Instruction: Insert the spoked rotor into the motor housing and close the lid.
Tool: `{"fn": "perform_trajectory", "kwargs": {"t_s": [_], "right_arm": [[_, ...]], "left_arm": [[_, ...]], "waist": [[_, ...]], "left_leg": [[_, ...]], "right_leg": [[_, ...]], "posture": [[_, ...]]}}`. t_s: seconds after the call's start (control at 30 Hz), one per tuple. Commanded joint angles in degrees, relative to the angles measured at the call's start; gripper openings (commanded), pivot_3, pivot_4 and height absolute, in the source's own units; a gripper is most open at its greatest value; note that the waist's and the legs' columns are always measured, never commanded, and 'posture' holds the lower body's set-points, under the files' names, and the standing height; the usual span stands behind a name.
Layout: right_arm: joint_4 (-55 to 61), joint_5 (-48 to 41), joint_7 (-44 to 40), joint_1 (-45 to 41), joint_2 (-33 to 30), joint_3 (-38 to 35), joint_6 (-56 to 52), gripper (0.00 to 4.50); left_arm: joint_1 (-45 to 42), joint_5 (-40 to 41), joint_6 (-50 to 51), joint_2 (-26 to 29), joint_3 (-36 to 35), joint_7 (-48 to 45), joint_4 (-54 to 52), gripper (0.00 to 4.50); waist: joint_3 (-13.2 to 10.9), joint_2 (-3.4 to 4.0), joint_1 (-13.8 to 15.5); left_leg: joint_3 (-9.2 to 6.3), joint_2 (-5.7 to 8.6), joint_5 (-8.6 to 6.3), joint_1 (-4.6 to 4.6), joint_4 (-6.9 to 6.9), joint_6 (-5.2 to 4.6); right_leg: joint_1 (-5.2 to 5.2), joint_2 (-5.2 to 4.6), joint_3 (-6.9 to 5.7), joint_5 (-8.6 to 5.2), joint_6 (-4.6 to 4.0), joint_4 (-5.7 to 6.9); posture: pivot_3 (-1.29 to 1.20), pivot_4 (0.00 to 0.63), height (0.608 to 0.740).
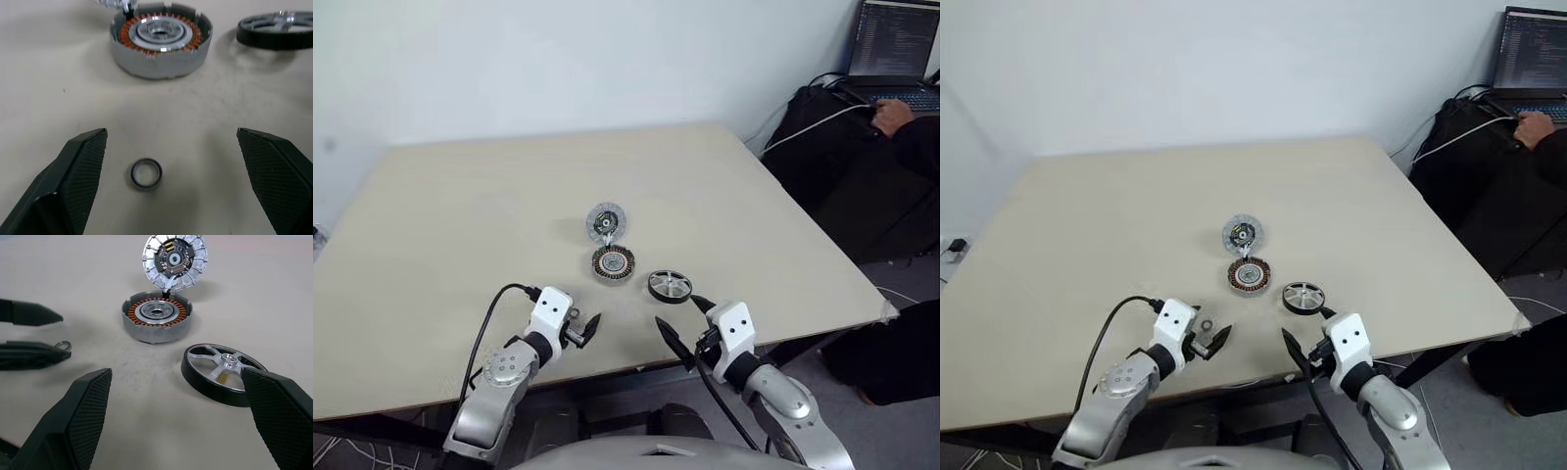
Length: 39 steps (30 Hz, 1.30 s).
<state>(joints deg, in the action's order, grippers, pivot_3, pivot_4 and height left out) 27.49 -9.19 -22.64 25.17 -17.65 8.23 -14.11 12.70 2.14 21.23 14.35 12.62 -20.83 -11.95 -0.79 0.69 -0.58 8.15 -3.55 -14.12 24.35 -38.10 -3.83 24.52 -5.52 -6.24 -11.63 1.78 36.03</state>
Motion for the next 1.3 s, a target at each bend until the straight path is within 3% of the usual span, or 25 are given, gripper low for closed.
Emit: {"fn": "perform_trajectory", "kwargs": {"t_s": [0.03,0.73,0.87,1.17,1.3], "right_arm": [[3.1,-0.3,0.7,-0.9,0.2,0.0,-0.8,4.5],[5.9,-0.2,2.4,-1.6,0.7,1.0,-4.0,4.5],[4.7,-0.3,2.2,-1.5,0.6,0.6,-3.1,4.5],[-0.3,-0.3,0.9,-1.3,0.6,-0.6,1.3,4.5],[-2.9,-0.3,0.2,-1.3,0.4,-0.9,3.7,4.5]], "left_arm": [[-1.1,-1.0,0.8,-0.7,0.7,1.2,-0.1,4.48],[-4.9,-3.4,2.0,-2.5,1.3,3.2,5.9,4.48],[-5.1,-3.1,2.5,-2.9,1.2,2.9,6.2,3.62],[-4.3,-3.7,3.0,-2.3,0.9,3.0,5.5,0.72],[-3.3,-3.0,3.6,-2.0,-0.4,3.4,3.1,0.69]], "waist": [[0.0,-0.01,0.0],[0.1,0.02,0.1],[0.1,0.0,0.1],[0.1,-0.01,0.0],[0.2,0.01,-0.1]], "left_leg": [[0.0,0.0,0.0,0.0,0.0,0.0],[-0.01,0.0,0.0,-0.03,-0.04,0.0],[-0.01,0.0,0.0,-0.03,-0.04,0.0],[-0.01,0.01,0.0,-0.03,-0.04,0.0],[-0.01,0.0,0.0,-0.05,-0.03,0.0]], "right_leg": [[0.0,0.0,0.0,0.0,0.0,0.0],[-0.04,-0.02,-0.01,0.01,0.02,0.02],[-0.04,-0.02,-0.01,0.01,0.02,0.02],[-0.04,0.0,-0.01,0.01,0.02,0.02],[-0.04,-0.01,0.0,0.01,0.02,0.02]], "posture": [[0.0,0.0,0.74],[0.0,0.0,0.74],[0.0,0.0,0.74],[0.0,0.0,0.74],[0.0,0.0,0.74]]}}
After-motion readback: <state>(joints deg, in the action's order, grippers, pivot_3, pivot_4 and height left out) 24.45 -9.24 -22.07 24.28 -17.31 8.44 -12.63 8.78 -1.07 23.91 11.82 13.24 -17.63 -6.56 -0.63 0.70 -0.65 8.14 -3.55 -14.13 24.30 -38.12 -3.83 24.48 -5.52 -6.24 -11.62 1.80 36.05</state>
